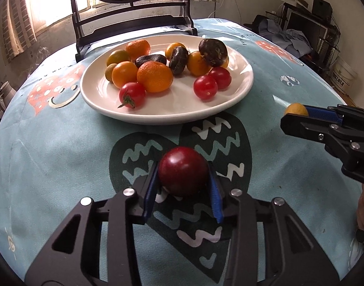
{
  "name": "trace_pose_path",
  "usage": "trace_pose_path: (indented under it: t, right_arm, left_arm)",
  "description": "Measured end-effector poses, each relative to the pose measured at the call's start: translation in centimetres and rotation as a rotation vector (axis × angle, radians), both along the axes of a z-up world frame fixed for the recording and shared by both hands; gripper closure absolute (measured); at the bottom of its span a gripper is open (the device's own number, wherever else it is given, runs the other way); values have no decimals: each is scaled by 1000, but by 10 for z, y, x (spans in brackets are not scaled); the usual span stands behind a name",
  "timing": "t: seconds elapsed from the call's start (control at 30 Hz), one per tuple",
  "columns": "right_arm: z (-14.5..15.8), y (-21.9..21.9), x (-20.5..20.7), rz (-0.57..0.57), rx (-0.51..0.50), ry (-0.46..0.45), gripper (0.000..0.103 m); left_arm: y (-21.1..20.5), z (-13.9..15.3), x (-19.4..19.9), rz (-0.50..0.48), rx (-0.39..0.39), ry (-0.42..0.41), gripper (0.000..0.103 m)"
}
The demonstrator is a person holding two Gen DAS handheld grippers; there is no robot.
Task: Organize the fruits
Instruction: 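Lower both fruits onto the white plate and open both tools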
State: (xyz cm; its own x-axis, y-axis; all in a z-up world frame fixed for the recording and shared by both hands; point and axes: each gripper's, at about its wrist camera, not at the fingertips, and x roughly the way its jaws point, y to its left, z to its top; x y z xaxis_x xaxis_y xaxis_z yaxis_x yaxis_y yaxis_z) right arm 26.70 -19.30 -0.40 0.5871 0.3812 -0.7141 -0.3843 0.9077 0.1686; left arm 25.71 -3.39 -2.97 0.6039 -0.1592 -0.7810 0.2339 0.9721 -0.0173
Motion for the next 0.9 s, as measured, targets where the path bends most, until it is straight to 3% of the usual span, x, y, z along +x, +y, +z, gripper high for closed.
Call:
trace_pose_path:
  t: [0.2, 0.4, 0.73, 0.9]
  right_arm:
    - [-8, 11, -2, 51, -14, 10, 74]
    - [4, 23, -7, 120, 48, -38, 74]
    - [32, 32, 55, 20, 98, -162, 74]
    - [27, 44, 92, 11, 92, -151, 74]
  left_arm:
    - [5, 18, -16, 0, -35, -44, 64]
    - [27, 55, -19, 43, -109, -132, 64]
    - [44, 75, 64, 145, -159, -157, 64]
    - [52, 68, 105, 187, -159, -141, 64]
